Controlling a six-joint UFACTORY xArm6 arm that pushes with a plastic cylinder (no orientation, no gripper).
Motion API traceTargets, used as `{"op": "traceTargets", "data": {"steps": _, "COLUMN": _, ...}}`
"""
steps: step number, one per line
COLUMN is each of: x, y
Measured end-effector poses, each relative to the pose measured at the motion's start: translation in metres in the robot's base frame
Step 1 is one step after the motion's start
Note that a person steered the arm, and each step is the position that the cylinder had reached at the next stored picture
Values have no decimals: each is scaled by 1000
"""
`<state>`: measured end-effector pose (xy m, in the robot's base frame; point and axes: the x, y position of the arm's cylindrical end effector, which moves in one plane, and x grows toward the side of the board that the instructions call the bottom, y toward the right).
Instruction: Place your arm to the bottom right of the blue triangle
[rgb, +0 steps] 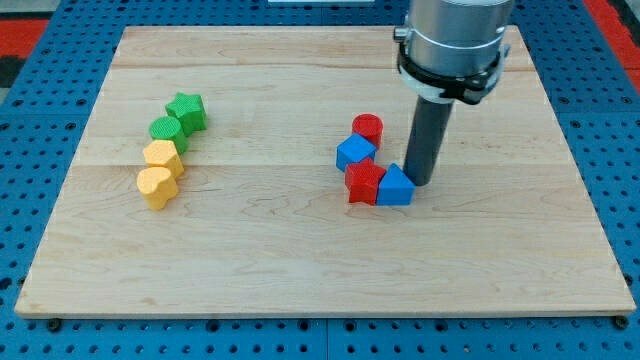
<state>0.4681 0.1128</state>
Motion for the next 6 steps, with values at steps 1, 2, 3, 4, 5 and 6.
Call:
{"op": "traceTargets", "data": {"steps": 1, "x": 11, "y": 31}}
{"op": "traceTargets", "data": {"steps": 2, "x": 28, "y": 54}}
{"op": "traceTargets", "data": {"steps": 3, "x": 31, "y": 52}}
{"op": "traceTargets", "data": {"steps": 4, "x": 45, "y": 65}}
{"op": "traceTargets", "data": {"steps": 5, "x": 60, "y": 63}}
{"op": "traceTargets", "data": {"steps": 6, "x": 46, "y": 35}}
